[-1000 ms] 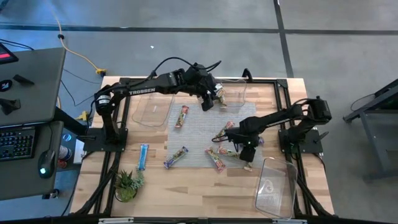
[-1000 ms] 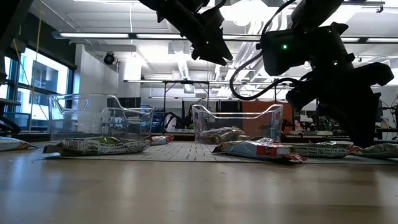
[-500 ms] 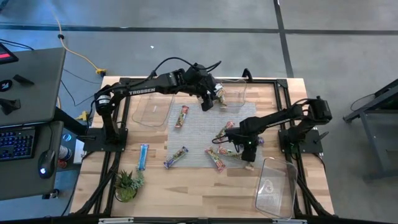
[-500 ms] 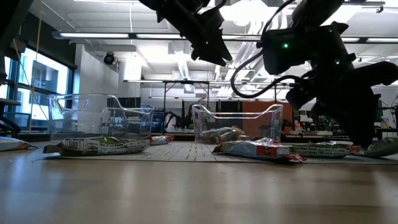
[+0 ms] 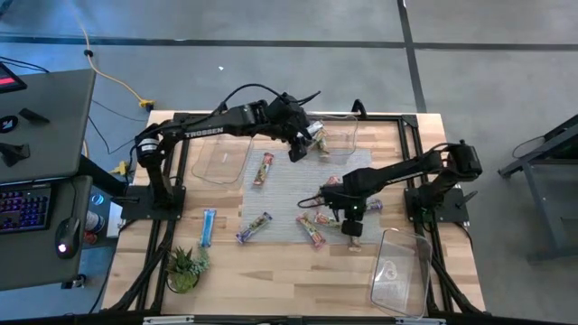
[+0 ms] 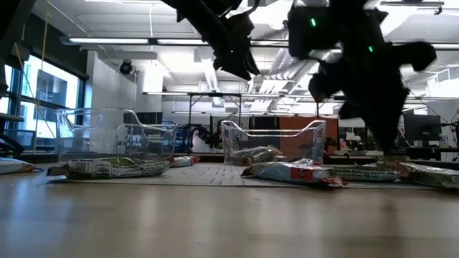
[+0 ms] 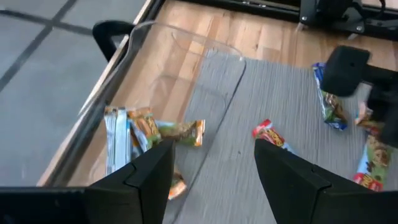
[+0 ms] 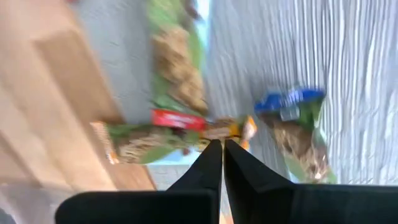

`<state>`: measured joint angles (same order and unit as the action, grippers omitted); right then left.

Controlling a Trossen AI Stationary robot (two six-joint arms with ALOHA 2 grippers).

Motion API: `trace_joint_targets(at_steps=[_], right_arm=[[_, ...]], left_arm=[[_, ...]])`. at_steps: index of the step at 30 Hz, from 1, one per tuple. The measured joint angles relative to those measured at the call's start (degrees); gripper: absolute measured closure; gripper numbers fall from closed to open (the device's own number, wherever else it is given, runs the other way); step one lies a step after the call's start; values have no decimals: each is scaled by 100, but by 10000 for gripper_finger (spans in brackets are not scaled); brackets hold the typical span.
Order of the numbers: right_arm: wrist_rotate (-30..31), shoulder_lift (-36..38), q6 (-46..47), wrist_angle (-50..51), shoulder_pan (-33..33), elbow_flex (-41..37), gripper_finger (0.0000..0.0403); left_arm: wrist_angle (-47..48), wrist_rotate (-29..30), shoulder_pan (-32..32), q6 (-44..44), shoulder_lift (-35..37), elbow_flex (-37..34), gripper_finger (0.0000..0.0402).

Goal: Pick and place Granola Bars by type
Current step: Put the yellow granola bar into the top right transparent bin, then put the red granola bar into the top left transparent bin

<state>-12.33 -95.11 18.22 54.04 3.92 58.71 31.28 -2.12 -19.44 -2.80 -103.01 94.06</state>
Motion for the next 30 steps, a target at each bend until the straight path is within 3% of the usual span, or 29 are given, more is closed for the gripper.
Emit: trace_joint_targets(at_steps=[8,13,16,26,30], right_arm=[[688,12,-692,573,315,1085,402],[791,17,-2282,741,828,1014,388],[909,17,-2836,755,1155,884,366],[1866,17,-2870,-86,1992,344,258],[1482,17,-2876,-194,2070,198,229]], left_arm=[[671,21,4,385,494,0,186],[1058,16,11,479,669,0,186],[1204,20,13,608,685,0,186],[1301,56,139,869,685,0,186],[1303,58,202,963,685,0,186]])
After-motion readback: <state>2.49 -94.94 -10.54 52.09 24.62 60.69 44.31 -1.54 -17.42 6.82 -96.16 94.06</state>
